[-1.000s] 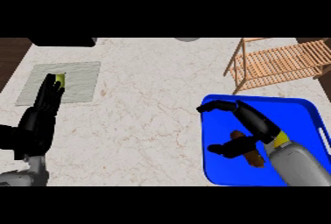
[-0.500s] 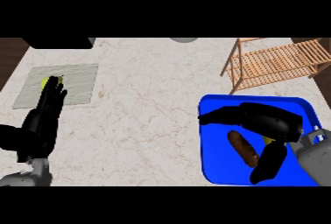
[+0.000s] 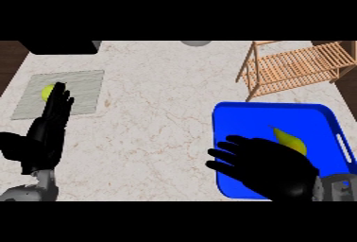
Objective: Pick the sweet potato from the tray and place it in the tiered shelf
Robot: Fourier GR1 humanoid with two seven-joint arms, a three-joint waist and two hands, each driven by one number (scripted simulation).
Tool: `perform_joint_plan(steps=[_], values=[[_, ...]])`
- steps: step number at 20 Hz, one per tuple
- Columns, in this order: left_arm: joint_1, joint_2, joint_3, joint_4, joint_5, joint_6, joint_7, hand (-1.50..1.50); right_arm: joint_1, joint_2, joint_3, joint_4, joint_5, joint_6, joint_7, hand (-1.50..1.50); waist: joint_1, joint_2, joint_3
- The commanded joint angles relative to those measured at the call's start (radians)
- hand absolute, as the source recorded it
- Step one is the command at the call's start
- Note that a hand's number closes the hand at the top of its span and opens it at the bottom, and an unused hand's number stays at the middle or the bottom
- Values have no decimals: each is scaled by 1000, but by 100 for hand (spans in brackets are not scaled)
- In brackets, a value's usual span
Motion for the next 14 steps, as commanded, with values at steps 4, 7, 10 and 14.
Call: perform_joint_plan(steps=[4,7,10,14], values=[[-20,8,23,-17,-2,-5,26,0,67,137,182,-56,282,19,276,-150,10,8,1],[-26,12,26,10,-14,-23,10,0,114,69,212,-61,396,-2,231,-150,8,10,2],[27,-20,-6,-29,-15,-25,-8,0,111,173,322,32,533,-22,293,-150,16,10,2],[-24,-16,16,2,-23,-17,6,0,99,122,334,61,640,3,326,-150,10,10,2]])
